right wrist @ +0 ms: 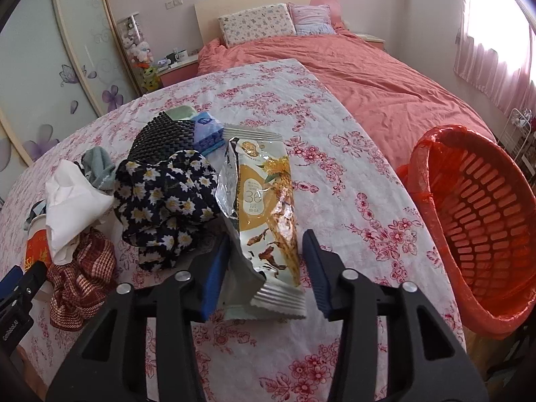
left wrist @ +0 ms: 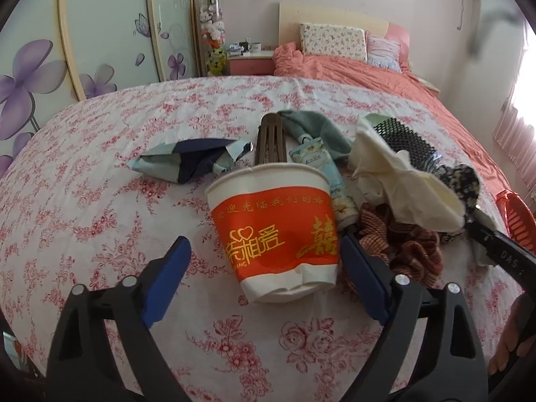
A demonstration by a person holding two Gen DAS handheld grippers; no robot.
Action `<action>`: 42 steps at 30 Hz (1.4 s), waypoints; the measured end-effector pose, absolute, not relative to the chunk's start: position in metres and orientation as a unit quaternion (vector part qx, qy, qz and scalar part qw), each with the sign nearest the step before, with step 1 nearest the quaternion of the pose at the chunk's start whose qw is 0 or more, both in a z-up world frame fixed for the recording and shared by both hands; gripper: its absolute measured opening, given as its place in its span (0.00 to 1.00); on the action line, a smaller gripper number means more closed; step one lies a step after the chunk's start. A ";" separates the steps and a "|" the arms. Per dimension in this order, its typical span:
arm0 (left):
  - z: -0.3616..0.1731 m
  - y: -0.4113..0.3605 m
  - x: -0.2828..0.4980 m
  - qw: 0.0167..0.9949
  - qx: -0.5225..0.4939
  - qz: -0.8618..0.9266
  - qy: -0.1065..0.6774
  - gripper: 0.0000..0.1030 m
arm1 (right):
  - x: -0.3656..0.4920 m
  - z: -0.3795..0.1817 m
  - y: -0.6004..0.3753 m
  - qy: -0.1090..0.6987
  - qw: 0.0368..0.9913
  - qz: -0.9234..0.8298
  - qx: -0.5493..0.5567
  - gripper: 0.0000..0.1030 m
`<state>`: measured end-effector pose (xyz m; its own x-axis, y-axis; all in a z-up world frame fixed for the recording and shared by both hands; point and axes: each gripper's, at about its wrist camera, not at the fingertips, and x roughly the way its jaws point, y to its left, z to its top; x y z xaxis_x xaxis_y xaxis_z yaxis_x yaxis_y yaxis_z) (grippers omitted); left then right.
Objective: Collect trash
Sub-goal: 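Grasp the orange paper cup with the left tool while the right tool grasps the snack wrapper, then carry cup and wrapper over the orange basket and open both tools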
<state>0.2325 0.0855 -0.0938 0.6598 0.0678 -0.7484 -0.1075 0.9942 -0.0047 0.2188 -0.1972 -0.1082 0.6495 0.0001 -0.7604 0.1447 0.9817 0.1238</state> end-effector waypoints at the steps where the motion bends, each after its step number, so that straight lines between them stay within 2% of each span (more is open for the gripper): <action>1: -0.096 0.086 0.235 0.909 -0.026 0.048 0.414 0.85 | 0.220 -0.109 -0.199 0.417 0.904 -0.039 0.088 0.41; 8: -0.105 0.091 0.245 0.899 -0.039 0.050 0.434 0.83 | 0.230 -0.110 -0.194 0.419 0.904 -0.039 0.080 0.41; 12: -0.105 0.093 0.246 0.898 -0.047 0.045 0.435 0.74 | 0.232 -0.110 -0.193 0.420 0.904 -0.040 0.074 0.40; 13: -0.104 0.094 0.247 0.899 -0.049 0.042 0.434 0.74 | 0.231 -0.110 -0.193 0.420 0.903 -0.039 0.075 0.36; 16: -0.102 0.098 0.246 0.900 -0.051 0.038 0.431 0.73 | 0.230 -0.109 -0.194 0.419 0.904 -0.035 0.077 0.35; 30: -0.070 0.104 0.223 0.918 -0.051 0.030 0.393 0.73 | 0.204 -0.082 -0.209 0.381 0.920 -0.034 0.088 0.34; 42: -0.024 0.056 0.202 0.935 -0.030 -0.017 0.354 0.73 | 0.168 -0.049 -0.233 0.327 0.939 -0.045 0.092 0.35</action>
<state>0.2019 0.0562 -0.0242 0.7484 -0.0526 -0.6611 0.0098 0.9976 -0.0684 0.1681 -0.2327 -0.0491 0.7823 -0.0236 -0.6224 0.1442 0.9790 0.1442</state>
